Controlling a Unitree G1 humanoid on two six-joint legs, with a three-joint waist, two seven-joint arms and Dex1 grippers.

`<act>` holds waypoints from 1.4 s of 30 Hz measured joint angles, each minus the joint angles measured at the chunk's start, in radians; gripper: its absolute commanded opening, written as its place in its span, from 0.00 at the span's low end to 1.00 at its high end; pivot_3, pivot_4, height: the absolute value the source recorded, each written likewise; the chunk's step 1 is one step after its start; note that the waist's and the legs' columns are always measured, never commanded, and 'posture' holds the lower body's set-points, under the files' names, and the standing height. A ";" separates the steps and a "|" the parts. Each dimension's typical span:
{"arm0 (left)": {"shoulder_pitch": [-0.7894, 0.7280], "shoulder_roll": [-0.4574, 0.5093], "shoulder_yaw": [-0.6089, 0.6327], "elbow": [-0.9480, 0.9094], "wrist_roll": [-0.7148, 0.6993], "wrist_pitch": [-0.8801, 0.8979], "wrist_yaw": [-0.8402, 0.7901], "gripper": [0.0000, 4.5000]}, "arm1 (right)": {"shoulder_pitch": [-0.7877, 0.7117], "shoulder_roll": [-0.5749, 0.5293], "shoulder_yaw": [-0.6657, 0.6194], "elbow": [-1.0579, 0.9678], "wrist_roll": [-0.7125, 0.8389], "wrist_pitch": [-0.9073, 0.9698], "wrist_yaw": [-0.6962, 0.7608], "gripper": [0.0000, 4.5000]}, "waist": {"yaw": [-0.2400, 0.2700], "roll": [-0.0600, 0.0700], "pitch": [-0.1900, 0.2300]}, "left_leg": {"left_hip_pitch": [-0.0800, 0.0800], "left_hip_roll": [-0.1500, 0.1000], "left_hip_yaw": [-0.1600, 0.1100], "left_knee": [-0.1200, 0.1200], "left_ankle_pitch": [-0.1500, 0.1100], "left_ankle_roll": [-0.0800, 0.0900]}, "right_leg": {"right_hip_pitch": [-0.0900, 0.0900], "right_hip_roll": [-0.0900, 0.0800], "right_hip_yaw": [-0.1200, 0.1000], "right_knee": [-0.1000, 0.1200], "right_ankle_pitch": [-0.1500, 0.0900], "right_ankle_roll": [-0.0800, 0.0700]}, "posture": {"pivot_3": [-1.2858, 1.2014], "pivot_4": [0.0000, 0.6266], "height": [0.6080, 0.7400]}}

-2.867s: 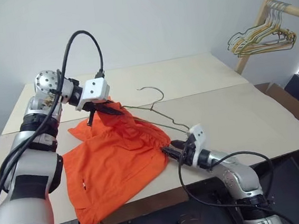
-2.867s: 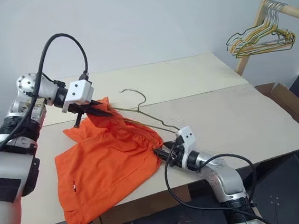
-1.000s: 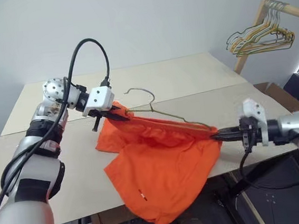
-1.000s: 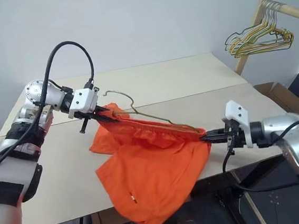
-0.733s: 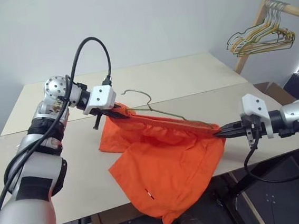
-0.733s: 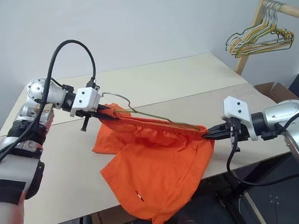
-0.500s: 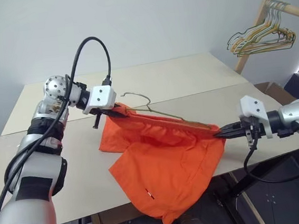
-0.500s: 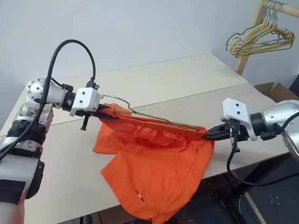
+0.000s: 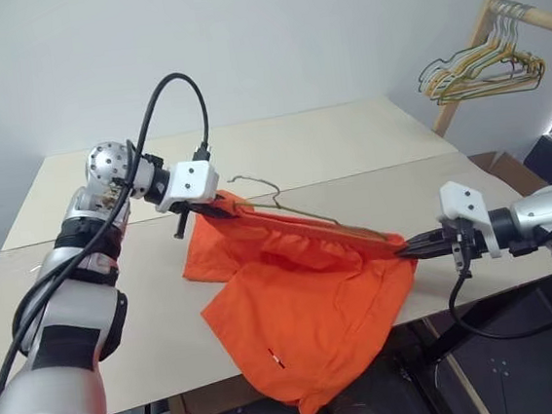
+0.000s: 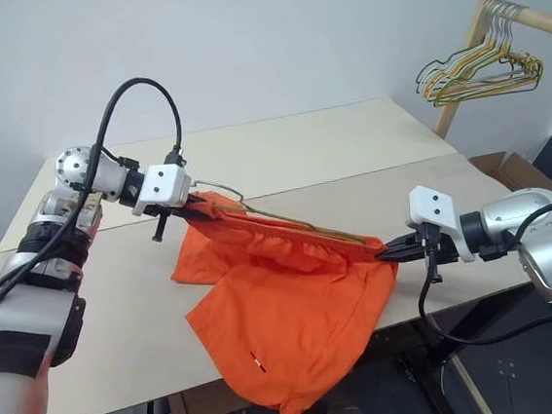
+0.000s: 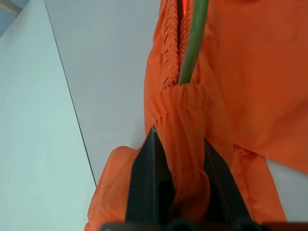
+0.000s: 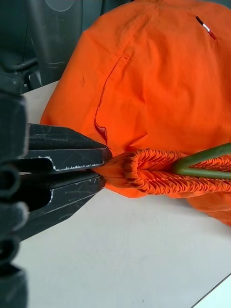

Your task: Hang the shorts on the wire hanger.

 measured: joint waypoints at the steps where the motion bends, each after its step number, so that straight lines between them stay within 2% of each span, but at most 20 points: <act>1: -0.005 -0.001 0.000 0.003 0.002 0.000 0.000 0.00 | -0.003 -0.001 0.002 0.005 0.000 0.000 0.000 0.00 | 0.000 0.000 0.000 | 0.000 0.000 0.000 0.000 0.000 0.000 | 0.000 0.000 0.000 0.000 0.000 0.000 | 0.45 0.00 1.00; 9: -0.013 -0.002 0.000 0.011 0.031 -0.003 0.017 0.00 | -0.024 -0.002 0.009 0.031 -0.003 -0.013 -0.016 0.00 | 0.000 0.000 0.000 | 0.000 0.000 0.000 0.000 0.000 0.000 | 0.000 0.000 0.000 0.000 0.000 0.000 | 0.46 0.00 1.00; 16: -0.017 -0.002 0.000 0.007 0.099 0.001 0.031 0.00 | -0.132 -0.043 0.009 -0.046 -0.016 0.066 -0.012 0.00 | 0.002 0.000 0.000 | -0.001 0.000 0.000 0.000 0.000 0.000 | -0.001 0.000 0.000 0.000 0.000 0.000 | 0.46 0.00 1.00; 21: -0.049 -0.002 -0.001 0.014 0.131 -0.007 0.074 0.00 | -0.117 -0.045 0.047 -0.022 -0.082 -0.018 -0.013 0.00 | 0.005 0.000 0.000 | -0.002 -0.001 0.002 0.001 0.000 0.000 | -0.001 -0.002 0.000 0.000 0.000 0.001 | 0.46 0.00 1.00; 26: -0.049 -0.002 -0.001 0.012 0.132 -0.009 0.075 0.00 | -0.133 -0.044 0.046 -0.029 -0.086 -0.022 -0.017 0.00 | 0.001 0.001 0.000 | -0.002 0.000 0.001 0.001 0.000 0.000 | -0.002 -0.001 0.000 0.000 0.000 0.001 | 0.46 0.00 1.00; 32: -0.048 -0.003 -0.001 0.013 0.168 0.001 0.086 0.00 | -0.215 -0.040 0.048 -0.094 -0.094 0.011 -0.022 0.00 | 0.000 0.001 0.000 | -0.002 0.000 0.001 0.001 0.000 0.000 | -0.002 -0.001 0.000 0.000 0.000 0.001 | 0.46 0.00 1.00; 42: -0.048 -0.044 -0.002 0.009 0.230 0.019 0.124 0.00 | -0.335 0.026 0.133 -0.140 -0.174 0.086 -0.012 0.00 | 0.002 0.001 0.000 | -0.004 -0.001 0.001 0.002 0.000 0.000 | -0.003 -0.001 0.000 0.000 0.000 0.001 | 0.46 0.00 1.00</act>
